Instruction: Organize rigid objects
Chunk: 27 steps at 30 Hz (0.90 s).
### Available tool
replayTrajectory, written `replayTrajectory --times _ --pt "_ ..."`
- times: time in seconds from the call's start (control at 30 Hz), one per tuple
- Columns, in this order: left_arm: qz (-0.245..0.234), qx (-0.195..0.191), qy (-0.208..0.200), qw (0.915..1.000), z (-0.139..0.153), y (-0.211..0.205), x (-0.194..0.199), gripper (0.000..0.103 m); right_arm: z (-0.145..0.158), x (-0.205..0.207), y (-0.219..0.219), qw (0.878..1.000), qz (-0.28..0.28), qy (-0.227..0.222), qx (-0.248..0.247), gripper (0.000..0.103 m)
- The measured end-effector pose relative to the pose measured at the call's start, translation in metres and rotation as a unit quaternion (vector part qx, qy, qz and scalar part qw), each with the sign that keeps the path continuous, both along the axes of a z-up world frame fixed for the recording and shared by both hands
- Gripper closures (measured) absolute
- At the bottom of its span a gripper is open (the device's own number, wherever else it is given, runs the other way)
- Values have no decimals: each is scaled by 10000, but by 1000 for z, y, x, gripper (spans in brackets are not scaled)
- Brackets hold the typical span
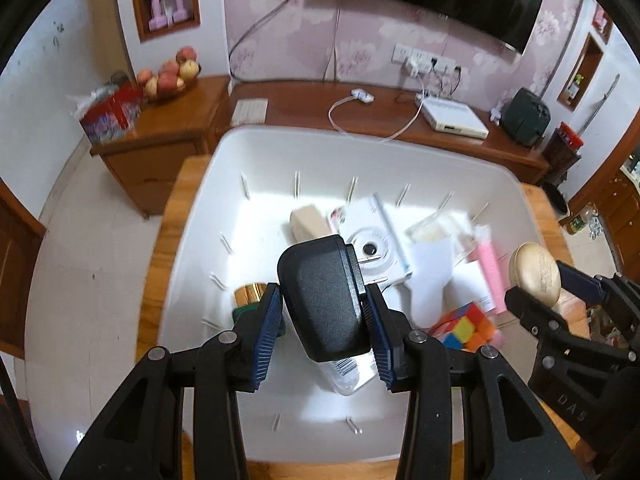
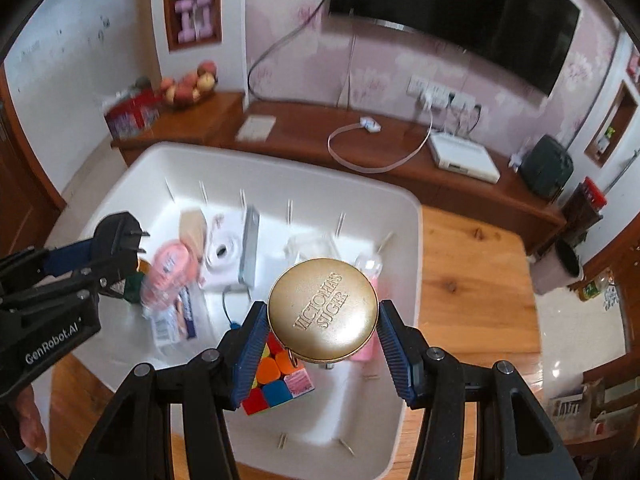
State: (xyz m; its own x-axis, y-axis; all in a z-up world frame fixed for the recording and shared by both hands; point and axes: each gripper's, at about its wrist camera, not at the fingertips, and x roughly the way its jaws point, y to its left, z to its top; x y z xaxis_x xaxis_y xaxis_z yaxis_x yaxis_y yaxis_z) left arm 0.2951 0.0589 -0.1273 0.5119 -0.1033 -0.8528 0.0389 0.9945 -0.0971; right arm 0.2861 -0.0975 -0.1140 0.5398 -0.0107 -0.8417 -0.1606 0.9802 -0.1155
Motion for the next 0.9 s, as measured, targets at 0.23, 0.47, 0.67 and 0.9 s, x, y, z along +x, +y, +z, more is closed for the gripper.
replayTrajectory --times 0.23,0.47,0.67,0.9 --pt "-32 -71 212 9997 -26 -3 5 57 -35 0 6 9989 183 401 -183 47" --pt "18 -5 252 9997 -22 -8 1 25 -38 -7 5 9988 312 323 -215 34" --pt "-12 -65 235 9997 -11 -11 -10 23 -27 -23 3 9991 354 220 -59 34" --pt "-31 -184 88 9998 7 -14 -34 16 -14 -50 -7 9992 355 128 107 34"
